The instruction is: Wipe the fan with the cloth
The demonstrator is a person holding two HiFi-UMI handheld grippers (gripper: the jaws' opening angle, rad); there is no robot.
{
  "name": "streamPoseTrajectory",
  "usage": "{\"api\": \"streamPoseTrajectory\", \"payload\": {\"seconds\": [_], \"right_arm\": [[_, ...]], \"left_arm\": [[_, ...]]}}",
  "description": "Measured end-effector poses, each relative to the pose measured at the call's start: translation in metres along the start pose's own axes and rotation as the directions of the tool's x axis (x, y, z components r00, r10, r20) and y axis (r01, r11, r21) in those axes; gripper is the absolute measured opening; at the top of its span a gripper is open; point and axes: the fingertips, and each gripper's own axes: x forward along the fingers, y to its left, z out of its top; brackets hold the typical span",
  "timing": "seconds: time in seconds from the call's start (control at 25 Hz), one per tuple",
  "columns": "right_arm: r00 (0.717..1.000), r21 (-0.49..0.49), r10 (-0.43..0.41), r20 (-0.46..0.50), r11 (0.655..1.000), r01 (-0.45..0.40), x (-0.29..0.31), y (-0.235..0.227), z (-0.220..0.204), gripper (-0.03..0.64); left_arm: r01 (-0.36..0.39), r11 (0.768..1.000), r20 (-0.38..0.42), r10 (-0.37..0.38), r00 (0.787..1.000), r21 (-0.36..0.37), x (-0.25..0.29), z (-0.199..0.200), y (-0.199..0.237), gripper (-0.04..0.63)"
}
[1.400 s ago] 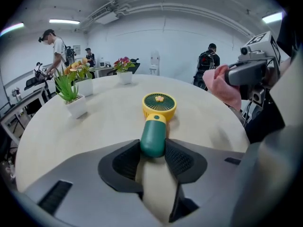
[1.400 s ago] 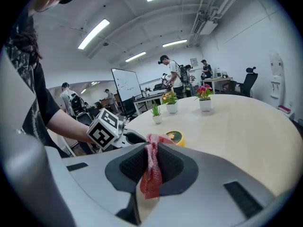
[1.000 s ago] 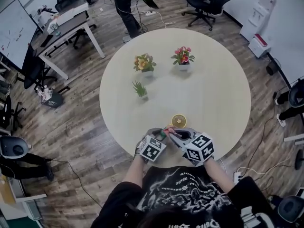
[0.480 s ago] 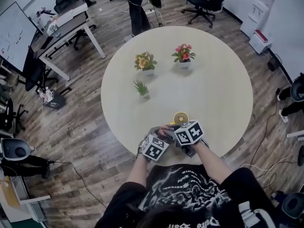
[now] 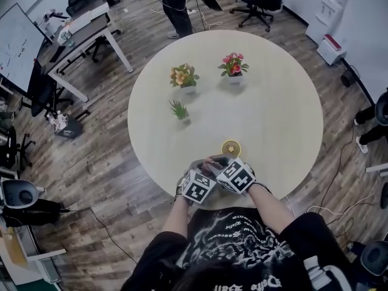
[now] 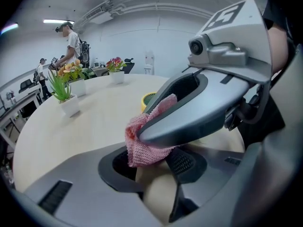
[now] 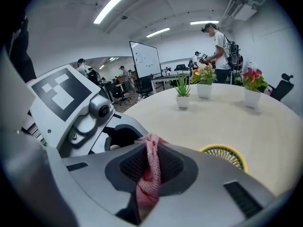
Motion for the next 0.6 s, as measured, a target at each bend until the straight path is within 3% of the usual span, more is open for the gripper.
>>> {"api": "streamPoseTrajectory", "payload": {"seconds": [0.28, 0.44, 0.6], "right_arm": [[0.996, 0.037, -0.077, 0.051, 0.997, 0.075, -0.008, -0.010, -0.001, 0.057], [0.981, 0.063, -0.180, 0.078, 0.982, 0.176, -0.018, -0.036, -0.002, 0.054], [0.977, 0.091, -0.196, 0.081, 0.978, 0.189, -0.026, -0.048, -0.004, 0.054]], "left_arm": [[0.002, 1.000, -0.001, -0.002, 1.000, -0.009, 0.000, 0.000, -0.001, 0.180], [-0.001, 1.000, -0.002, 0.000, 1.000, -0.009, 0.002, 0.000, 0.001, 0.179], [-0.001, 1.000, -0.003, 0.001, 1.000, -0.009, 0.001, 0.000, 0.001, 0.178]]}}
